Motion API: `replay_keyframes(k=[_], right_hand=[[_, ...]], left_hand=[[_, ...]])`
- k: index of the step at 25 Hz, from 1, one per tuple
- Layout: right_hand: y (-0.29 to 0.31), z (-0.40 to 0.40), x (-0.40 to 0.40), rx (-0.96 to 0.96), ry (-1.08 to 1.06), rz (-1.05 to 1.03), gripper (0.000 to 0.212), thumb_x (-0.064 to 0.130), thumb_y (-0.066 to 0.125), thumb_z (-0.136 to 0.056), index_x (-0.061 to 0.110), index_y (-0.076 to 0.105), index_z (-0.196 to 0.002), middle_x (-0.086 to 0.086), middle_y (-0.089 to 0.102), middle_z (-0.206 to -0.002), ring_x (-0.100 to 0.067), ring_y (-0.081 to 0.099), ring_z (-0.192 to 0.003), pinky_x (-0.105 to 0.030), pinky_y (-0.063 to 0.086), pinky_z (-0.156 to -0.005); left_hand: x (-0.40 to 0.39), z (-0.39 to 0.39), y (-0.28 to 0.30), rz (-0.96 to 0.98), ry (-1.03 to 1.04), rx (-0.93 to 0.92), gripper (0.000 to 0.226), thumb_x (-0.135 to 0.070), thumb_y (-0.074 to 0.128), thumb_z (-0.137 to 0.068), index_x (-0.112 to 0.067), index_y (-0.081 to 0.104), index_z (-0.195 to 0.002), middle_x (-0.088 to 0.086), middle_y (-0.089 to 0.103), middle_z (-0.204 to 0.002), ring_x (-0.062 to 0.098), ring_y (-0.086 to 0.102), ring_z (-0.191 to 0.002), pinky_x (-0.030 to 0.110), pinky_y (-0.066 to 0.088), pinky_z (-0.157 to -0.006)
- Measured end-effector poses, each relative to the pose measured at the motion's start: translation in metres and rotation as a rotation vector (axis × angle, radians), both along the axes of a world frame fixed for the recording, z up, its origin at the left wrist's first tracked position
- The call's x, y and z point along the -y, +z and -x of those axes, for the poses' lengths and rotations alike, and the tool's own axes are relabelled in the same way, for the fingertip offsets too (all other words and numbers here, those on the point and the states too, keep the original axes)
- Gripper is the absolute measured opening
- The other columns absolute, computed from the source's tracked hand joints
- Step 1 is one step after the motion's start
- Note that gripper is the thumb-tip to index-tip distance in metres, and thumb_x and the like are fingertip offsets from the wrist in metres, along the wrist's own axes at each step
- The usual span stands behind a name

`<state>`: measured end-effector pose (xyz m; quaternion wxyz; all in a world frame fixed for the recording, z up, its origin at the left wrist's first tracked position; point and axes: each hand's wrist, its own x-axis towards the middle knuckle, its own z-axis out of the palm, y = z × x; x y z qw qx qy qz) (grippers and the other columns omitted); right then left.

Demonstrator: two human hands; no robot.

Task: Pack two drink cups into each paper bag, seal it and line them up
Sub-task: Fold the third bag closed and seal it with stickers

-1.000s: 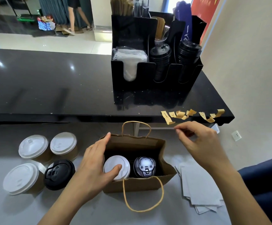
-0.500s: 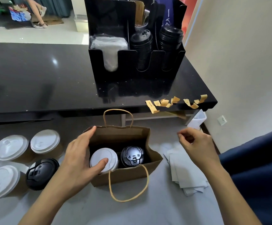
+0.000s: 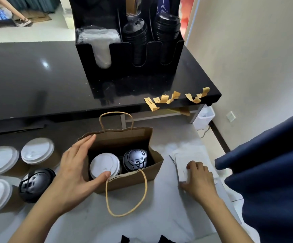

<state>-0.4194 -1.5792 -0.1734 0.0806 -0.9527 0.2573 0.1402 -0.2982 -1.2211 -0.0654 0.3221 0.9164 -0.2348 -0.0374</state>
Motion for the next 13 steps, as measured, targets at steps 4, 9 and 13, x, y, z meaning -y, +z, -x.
replay_keyframes(k=[4, 9, 13], right_hand=[[-0.005, 0.007, -0.004, -0.013, 0.022, 0.051, 0.039, 0.019, 0.059, -0.088, 0.022, 0.045, -0.124, 0.003, 0.052, -0.125, -0.024, 0.050, -0.110, -0.034, 0.041, -0.085], [0.005, 0.007, 0.016, 0.054, 0.003, -0.102, 0.036, 0.017, 0.049, -0.097, 0.026, 0.064, -0.128, 0.003, 0.064, -0.129, -0.028, 0.060, -0.114, -0.034, 0.046, -0.085], [0.013, 0.011, 0.019, 0.197, -0.068, -0.183, 0.026, 0.020, 0.054, -0.096, 0.029, 0.074, -0.111, 0.009, 0.072, -0.110, -0.024, 0.064, -0.103, -0.033, 0.051, -0.078]], left_hand=[[-0.002, 0.002, -0.001, -0.003, 0.002, -0.013, 0.099, -0.071, 0.062, -0.069, -0.041, 0.024, -0.156, -0.028, 0.025, -0.154, 0.015, 0.028, -0.143, 0.036, 0.026, -0.113], [-0.002, 0.004, -0.002, -0.006, 0.002, -0.013, 0.101, -0.072, 0.062, -0.067, -0.042, 0.025, -0.156, -0.024, 0.026, -0.156, 0.017, 0.028, -0.144, 0.037, 0.026, -0.114], [-0.003, 0.007, -0.003, 0.004, 0.000, -0.013, 0.100, -0.072, 0.062, -0.067, -0.043, 0.025, -0.155, -0.025, 0.025, -0.156, 0.016, 0.027, -0.144, 0.037, 0.026, -0.114]])
